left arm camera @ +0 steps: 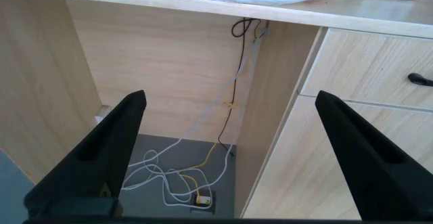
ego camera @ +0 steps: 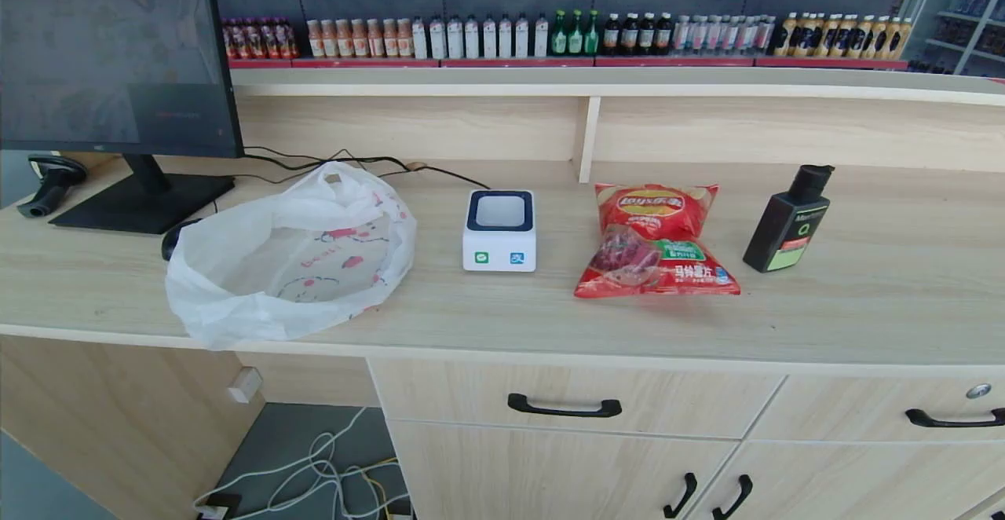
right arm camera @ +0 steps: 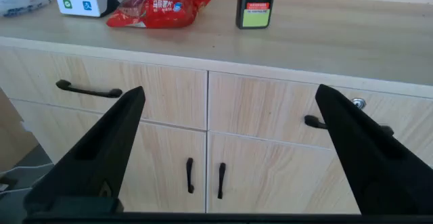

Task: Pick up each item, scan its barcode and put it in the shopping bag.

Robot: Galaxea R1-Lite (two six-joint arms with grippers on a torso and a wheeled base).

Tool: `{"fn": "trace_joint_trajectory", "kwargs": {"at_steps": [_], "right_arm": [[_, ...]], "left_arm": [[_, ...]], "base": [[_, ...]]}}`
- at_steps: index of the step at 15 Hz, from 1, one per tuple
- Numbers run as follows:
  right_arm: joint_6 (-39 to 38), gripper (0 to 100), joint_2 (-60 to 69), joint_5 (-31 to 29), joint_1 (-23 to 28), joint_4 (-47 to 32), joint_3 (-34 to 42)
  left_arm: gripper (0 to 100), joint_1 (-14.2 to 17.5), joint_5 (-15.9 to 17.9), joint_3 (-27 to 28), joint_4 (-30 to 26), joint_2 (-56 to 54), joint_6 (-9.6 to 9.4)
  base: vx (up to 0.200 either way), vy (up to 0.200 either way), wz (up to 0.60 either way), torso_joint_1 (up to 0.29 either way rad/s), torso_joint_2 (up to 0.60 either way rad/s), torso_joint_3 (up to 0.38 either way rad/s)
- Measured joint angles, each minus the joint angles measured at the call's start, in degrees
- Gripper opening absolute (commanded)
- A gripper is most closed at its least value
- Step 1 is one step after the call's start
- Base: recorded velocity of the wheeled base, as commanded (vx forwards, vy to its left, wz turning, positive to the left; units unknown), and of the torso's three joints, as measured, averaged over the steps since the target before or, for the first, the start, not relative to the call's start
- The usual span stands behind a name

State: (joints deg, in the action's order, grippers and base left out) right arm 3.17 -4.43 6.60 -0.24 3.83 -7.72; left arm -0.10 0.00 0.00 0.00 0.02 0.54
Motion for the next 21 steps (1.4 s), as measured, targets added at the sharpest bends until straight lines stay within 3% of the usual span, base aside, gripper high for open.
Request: {"fn": "trace_joint_trajectory", "kwargs": {"at_steps": [5,8,13,17,21], "right_arm": [[7.06,100,-16.06,3.04,-3.23,3.8,-9.73],[8.92,100,-28.73,3.41,-6.89,12.13,-14.49],[5.5,100,-49.81,3.44,-13.09,26.49,-21.93],[1.83,100,-61.7,-1.89,-21.05,27.83,-30.21],[-0.38,100,-68.95,-5.36,-24.5,27.97,-34.26]], "left_arm": [[100,0.0,0.0,0.0,0.0,0.0,-0.1],[100,0.0,0.0,0.0,0.0,0.0,-0.18],[100,-0.01,0.0,0.0,0.0,0.0,-0.11],[100,0.0,0.0,0.0,0.0,0.0,-0.11],[100,0.0,0.0,0.0,0.0,0.0,-0.11]], "base": [[0.0,0.0,0.0,0.0,0.0,0.0],[0.0,0.0,0.0,0.0,0.0,0.0],[0.0,0.0,0.0,0.0,0.0,0.0],[0.0,0.0,0.0,0.0,0.0,0.0],[0.0,0.0,0.0,0.0,0.0,0.0]]}}
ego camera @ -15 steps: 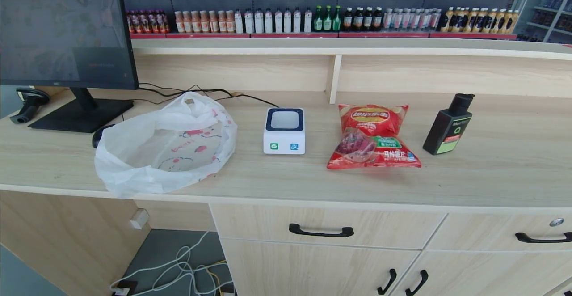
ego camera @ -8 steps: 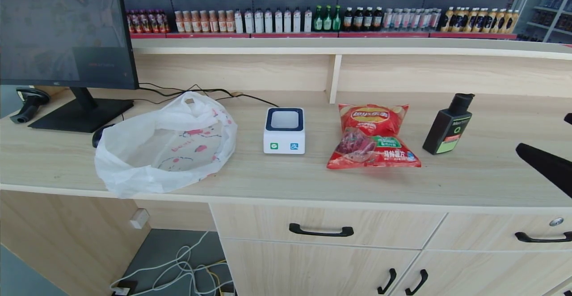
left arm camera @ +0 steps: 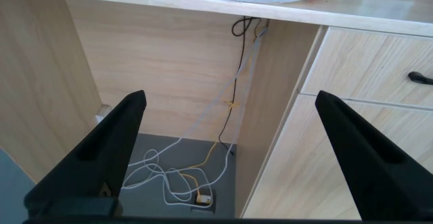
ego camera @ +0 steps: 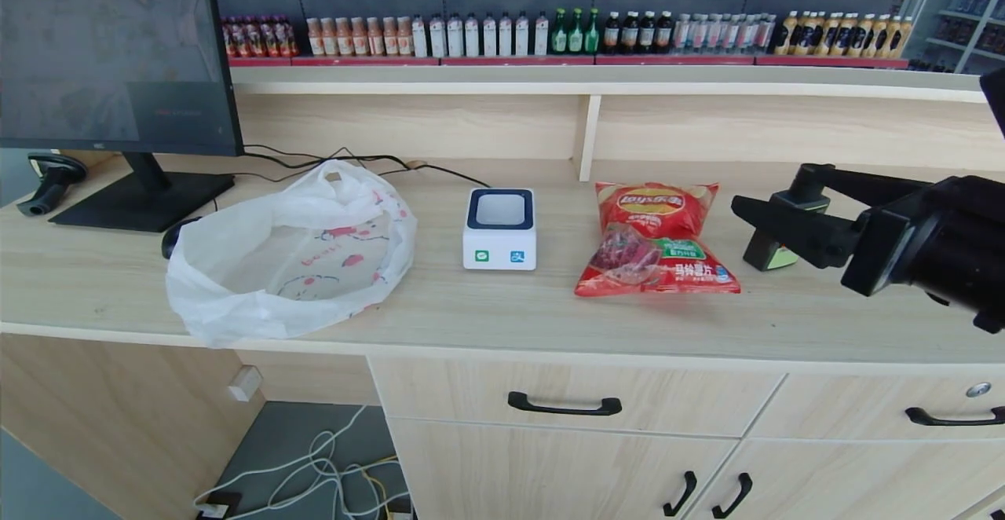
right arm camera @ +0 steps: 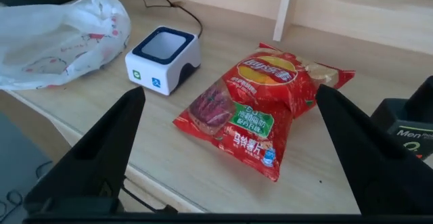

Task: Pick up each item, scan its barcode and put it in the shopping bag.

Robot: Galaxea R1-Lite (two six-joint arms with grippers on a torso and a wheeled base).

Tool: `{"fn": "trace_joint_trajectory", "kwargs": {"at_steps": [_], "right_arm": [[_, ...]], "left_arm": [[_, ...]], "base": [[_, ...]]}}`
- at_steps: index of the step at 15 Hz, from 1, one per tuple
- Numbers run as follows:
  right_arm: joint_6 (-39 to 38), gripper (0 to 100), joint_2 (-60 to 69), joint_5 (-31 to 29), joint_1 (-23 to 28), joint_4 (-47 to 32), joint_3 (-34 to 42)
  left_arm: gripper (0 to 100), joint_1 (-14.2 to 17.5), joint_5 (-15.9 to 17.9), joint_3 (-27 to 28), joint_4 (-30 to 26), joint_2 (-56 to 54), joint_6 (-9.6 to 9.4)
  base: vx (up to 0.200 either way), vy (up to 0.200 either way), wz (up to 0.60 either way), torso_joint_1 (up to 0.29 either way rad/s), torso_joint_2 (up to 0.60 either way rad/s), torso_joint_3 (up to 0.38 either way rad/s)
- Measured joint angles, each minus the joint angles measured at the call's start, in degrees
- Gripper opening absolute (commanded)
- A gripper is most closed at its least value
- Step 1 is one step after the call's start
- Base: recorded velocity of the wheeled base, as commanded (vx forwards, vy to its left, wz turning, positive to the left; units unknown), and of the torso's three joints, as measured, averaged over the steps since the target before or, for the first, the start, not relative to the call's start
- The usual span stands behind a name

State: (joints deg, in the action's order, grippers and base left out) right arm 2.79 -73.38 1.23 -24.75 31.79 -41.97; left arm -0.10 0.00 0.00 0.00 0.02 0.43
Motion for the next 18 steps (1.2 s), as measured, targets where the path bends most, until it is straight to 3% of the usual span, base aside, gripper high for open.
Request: {"fn": "trace_joint_trajectory", "kwargs": {"at_steps": [9,15,18], "right_arm": [[-5.3,100,-9.95,-15.48,-6.31,-0.45,-8.79],[-5.79,100,-15.43,-17.37,-5.42,-0.51,-11.61],[-6.6,100,-19.63,-16.64,-4.83,-0.56,-16.74]], "left_arm": [[100,0.02,0.0,0.0,0.0,0.0,-0.07],[100,0.0,0.0,0.0,0.0,0.0,-0.18],[100,0.0,0.0,0.0,0.0,0.0,-0.13]], "base": [[0.0,0.0,0.0,0.0,0.0,0.0],[0.0,0.0,0.0,0.0,0.0,0.0],[0.0,0.0,0.0,0.0,0.0,0.0]]}}
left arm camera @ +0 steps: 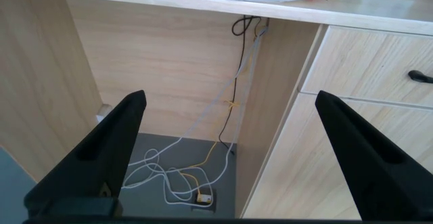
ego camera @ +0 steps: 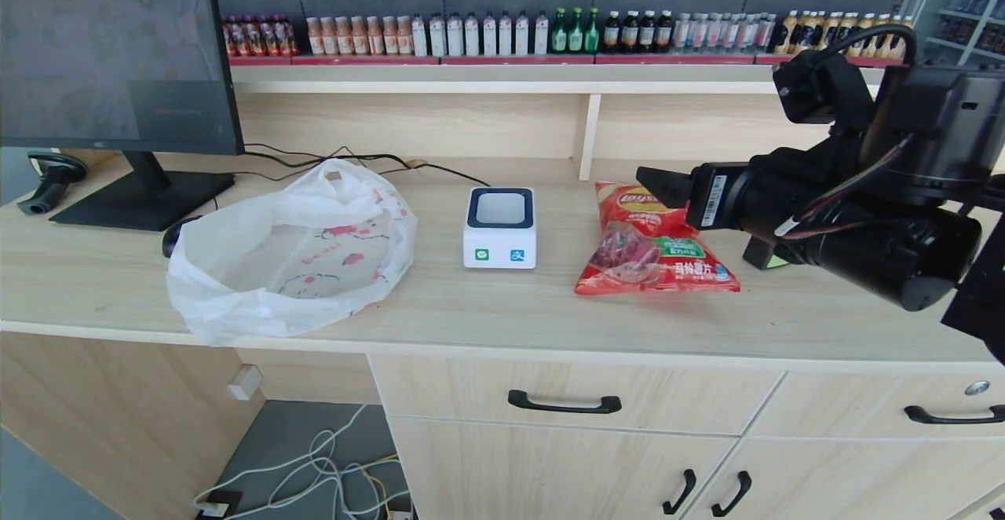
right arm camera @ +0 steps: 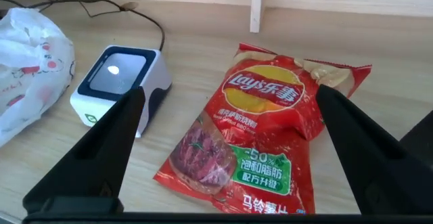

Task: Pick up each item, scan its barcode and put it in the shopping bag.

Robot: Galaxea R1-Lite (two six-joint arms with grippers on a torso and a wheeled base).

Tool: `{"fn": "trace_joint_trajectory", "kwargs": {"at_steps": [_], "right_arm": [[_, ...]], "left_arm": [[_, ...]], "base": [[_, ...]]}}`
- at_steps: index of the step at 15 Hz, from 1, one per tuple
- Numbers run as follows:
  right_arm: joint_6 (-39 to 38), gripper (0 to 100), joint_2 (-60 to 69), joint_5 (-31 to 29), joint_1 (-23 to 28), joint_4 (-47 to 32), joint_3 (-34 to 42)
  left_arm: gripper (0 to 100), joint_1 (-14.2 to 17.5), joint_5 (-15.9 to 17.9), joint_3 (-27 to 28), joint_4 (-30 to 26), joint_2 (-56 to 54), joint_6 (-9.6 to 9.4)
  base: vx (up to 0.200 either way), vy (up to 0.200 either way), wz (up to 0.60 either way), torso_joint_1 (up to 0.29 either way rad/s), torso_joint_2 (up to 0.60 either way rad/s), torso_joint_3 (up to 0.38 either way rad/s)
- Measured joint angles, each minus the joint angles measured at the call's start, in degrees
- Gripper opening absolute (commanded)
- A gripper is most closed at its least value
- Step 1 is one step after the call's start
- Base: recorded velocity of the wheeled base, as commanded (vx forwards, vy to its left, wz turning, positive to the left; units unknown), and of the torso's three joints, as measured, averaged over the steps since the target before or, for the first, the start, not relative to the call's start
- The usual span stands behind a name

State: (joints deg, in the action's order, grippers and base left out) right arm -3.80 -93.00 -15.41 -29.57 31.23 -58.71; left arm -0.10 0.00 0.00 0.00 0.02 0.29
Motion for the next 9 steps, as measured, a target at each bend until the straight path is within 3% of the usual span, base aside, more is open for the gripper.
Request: {"fn": "trace_joint_trajectory", "kwargs": {"at_steps": [3,7,9], "right_arm": [[-1.45,100,-5.34,-0.07,0.06,-1.67,-7.58],[-7.8,100,-7.96,-1.15,-0.16,-26.97,-18.55],[-11.82,100,-8.81,-1.45,-0.24,-33.12,-23.89]], "left_arm": [[100,0.0,0.0,0.0,0.0,0.0,0.09],[100,0.0,0.0,0.0,0.0,0.0,0.06],[100,0.0,0.0,0.0,0.0,0.0,0.02]], "base": [[0.0,0.0,0.0,0.0,0.0,0.0],[0.0,0.0,0.0,0.0,0.0,0.0],[0.0,0.0,0.0,0.0,0.0,0.0]]}}
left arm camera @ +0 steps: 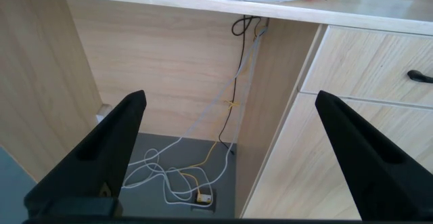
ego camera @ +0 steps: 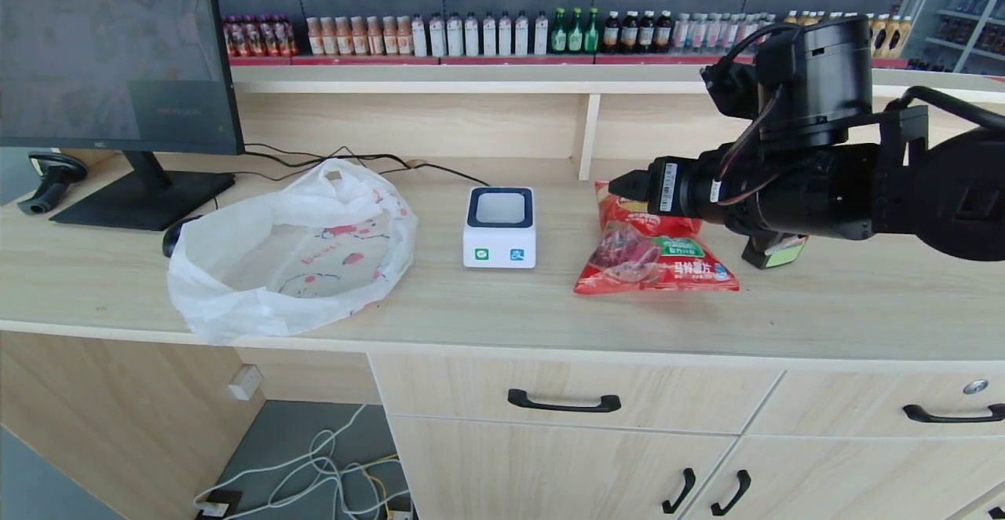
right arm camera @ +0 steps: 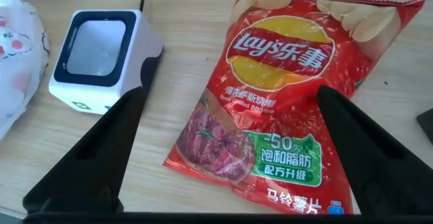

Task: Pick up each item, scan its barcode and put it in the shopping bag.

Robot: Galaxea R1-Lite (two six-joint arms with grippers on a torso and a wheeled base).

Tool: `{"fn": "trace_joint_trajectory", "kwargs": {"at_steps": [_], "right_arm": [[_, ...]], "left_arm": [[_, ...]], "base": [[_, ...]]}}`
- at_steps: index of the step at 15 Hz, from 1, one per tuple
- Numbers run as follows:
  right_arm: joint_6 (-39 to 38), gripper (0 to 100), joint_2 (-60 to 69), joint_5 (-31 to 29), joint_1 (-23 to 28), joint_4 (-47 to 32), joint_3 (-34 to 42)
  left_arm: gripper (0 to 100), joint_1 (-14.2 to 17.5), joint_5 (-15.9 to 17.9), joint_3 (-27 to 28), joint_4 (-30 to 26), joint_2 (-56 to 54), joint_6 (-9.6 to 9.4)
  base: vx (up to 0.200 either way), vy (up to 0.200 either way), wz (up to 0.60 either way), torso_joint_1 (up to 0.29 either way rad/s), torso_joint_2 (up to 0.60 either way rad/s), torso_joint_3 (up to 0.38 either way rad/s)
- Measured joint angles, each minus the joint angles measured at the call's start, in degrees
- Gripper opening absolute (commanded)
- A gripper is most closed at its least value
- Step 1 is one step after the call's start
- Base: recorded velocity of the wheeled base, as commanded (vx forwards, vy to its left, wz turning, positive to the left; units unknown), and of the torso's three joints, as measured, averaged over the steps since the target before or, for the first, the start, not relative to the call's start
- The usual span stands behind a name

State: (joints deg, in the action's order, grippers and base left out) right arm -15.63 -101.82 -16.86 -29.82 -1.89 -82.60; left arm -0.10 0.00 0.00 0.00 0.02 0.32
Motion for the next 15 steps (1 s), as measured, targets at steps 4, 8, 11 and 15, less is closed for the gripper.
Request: {"fn": "trace_joint_trajectory", "kwargs": {"at_steps": [4,8,11,15], "right_arm": [[-0.44,100,-2.82,-0.11,0.05,-3.44,-2.43],[-0.6,100,-7.17,-1.58,0.72,-4.6,-6.07],[-0.57,100,-9.68,-4.1,1.66,-6.67,-8.22],[0.39,100,-12.32,-6.46,2.69,-7.13,-10.97]], "left_arm": [[100,0.0,0.0,0.0,0.0,0.0,0.01],[100,0.0,0.0,0.0,0.0,0.0,0.06],[100,0.0,0.0,0.0,0.0,0.0,0.15],[100,0.0,0.02,0.0,0.0,0.0,0.12]], "base": [[0.0,0.0,0.0,0.0,0.0,0.0],[0.0,0.0,0.0,0.0,0.0,0.0],[0.0,0.0,0.0,0.0,0.0,0.0],[0.0,0.0,0.0,0.0,0.0,0.0]]}}
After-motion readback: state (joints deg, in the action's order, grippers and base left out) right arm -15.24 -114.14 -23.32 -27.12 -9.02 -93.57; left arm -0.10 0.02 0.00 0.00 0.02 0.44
